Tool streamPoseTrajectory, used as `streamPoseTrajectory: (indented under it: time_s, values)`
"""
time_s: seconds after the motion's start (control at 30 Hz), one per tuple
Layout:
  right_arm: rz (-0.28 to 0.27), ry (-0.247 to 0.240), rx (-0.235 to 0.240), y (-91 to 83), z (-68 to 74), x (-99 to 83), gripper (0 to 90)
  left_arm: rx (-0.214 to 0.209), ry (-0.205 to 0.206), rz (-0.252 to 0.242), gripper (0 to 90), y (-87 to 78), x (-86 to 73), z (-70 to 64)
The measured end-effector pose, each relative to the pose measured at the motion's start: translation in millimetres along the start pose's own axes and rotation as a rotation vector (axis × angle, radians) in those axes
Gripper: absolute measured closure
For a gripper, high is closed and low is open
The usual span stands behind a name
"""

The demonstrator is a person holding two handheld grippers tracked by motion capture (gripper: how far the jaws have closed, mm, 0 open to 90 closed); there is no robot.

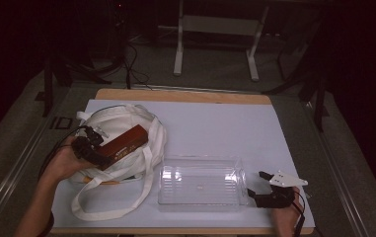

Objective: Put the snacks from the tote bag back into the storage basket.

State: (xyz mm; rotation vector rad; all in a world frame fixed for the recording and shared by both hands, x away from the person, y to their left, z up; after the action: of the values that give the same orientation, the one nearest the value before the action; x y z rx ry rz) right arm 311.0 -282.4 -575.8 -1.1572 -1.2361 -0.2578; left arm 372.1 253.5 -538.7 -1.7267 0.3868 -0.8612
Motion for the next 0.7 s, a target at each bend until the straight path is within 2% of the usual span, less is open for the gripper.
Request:
streamPoseTrajectory:
  time_s: [0.17,0.27,0.33,0.47,0.7]
  values:
    - [0.002,-0.002,0.0,0.2,0.3,-0.1,14.8,-0.006,-0.003,0.031,38.9,4.0,-1.3,-1.3]
    - [0.003,-0.002,0.0,0.3,0.4,-0.1,14.8,-0.038,-0.027,0.032,40.6,2.1,1.2,-4.5]
    - [0.003,-0.002,0.0,0.3,0.3,-0.1,14.8,-0.065,-0.029,0.035,40.8,0.8,2.7,-7.6]
    - [0.005,-0.004,0.0,0.4,0.3,-0.2,14.8,-0.07,-0.032,0.062,39.8,3.0,2.5,-8.4]
    - [0.007,-0.005,0.001,0.5,0.3,-0.3,14.8,-0.067,-0.037,0.16,38.0,13.4,2.1,-8.1]
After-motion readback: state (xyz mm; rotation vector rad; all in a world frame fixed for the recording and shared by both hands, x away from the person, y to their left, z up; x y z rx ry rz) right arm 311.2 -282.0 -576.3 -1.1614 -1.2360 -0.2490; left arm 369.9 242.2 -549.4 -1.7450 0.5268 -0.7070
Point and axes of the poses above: each handheld gripper's, and its own axes: y roughly forward along the jaws, x roughly out of its top, z roughly to its left, the point moved 7 cm from there along y, roughly forward along the jaws, and after that the axes turned 10 degrees about -x, right-handed, at the moved point
